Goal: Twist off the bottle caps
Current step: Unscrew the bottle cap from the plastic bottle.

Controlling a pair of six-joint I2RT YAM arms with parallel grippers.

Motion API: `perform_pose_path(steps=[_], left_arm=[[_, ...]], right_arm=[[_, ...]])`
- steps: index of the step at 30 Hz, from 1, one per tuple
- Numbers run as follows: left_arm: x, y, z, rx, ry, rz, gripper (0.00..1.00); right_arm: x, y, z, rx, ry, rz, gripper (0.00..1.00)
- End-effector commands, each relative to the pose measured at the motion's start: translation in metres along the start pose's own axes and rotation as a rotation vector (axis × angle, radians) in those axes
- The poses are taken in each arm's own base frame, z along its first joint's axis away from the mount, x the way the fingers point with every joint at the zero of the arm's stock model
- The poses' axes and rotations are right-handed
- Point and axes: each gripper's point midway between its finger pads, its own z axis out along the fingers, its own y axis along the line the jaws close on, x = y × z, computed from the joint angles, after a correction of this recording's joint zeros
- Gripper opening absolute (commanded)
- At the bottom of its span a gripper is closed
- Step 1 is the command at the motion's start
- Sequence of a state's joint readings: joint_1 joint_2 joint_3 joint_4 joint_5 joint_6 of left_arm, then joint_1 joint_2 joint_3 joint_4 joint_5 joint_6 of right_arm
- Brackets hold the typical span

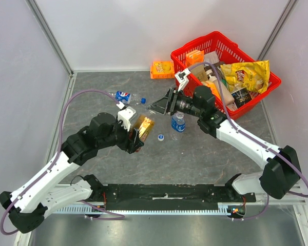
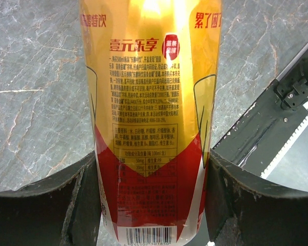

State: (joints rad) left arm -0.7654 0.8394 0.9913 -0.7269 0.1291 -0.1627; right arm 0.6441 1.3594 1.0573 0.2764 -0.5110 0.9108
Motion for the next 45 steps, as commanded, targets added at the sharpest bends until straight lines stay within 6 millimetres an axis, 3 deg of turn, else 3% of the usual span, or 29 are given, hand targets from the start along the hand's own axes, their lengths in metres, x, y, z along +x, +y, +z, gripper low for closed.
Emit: perform_pose_path(steps=[1,11,20,25,33,45], left_arm=[[-0.008,0.002,0.002,-0.006,-0.019,0.041,0.02],[-0.013,0.001,0.0,-0.004,-0.031,0.048,0.02],[-0.016,0.001,-0.003,-0.008,-0.047,0.052,0.02],[-0.018,-0.001,-0.006,0.002,-0.058,0.043,0.02],[-0.033,-0.023,-0.012,0.111,-0.125,0.016,0.02],[-0.061,-0.07,-0.039,0.35,-0.219,-0.008,0.02]], right_arm=[[-0.002,0.013,0.002,-0.062,0.004,-0.009,0.55],[0.002,0.011,0.001,-0.061,0.01,0.007,0.52],[0.002,0.022,0.001,-0.133,-0.001,0.035,0.13],[-0.004,0.033,-0.002,-0.171,-0.026,0.01,0.0],[-0.012,0.06,-0.016,-0.283,-0.076,-0.067,0.0],[-0.019,0.113,-0.055,-0.484,-0.154,-0.297,0.0]])
